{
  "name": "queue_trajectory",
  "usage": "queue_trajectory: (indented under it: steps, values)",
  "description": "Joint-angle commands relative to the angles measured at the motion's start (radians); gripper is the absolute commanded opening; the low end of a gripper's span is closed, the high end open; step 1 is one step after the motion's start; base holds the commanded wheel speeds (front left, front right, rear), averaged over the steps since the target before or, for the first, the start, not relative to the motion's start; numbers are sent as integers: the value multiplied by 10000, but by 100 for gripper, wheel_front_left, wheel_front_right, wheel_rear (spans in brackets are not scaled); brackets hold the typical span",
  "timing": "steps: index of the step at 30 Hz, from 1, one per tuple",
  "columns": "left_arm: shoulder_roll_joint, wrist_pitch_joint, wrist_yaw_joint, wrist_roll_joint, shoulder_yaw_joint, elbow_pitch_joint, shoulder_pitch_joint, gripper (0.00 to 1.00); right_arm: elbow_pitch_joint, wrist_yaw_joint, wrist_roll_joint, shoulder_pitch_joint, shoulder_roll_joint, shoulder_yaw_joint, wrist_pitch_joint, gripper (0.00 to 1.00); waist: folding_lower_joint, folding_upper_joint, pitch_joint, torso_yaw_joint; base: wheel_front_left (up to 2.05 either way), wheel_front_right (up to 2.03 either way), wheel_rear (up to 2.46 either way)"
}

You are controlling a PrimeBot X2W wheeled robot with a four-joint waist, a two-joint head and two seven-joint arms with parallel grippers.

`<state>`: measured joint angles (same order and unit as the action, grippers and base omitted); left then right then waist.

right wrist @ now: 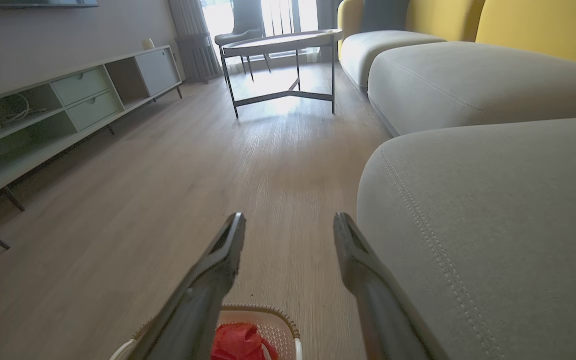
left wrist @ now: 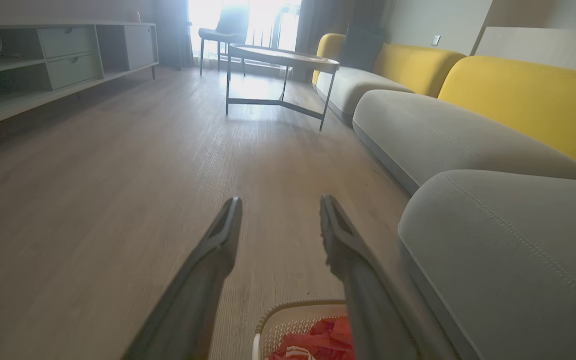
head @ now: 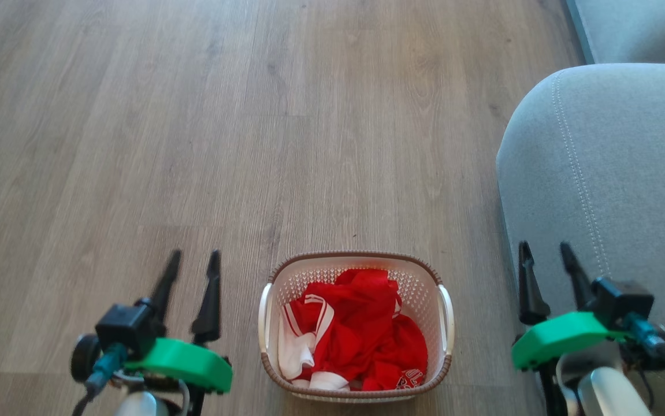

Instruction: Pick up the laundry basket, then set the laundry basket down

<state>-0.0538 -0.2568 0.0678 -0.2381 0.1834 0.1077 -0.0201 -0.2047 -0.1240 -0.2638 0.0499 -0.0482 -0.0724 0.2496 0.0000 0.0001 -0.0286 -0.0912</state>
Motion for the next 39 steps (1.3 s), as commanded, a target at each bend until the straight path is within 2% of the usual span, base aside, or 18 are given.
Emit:
queue_trajectory:
  steps: [1, 5, 39]
  values:
    - [-4, 2, 17, -20, 7, 75, -9, 0, -70, 0, -10, -3, 4, 4, -9, 0, 0, -1, -2, 2, 0, 0, 0]
    - [-7, 13, 23, -79, 25, 684, -267, 0, -673, 0, -76, -219, 68, -3, -33, 0, 0, -1, 0, 8, 0, 0, 0]
    - [-183, 818, 189, -4021, -538, 884, 152, 0, -591, -19, -3889, -11, -94, 320, -866, 0, 0, -1, 69, 255, 0, 0, 0]
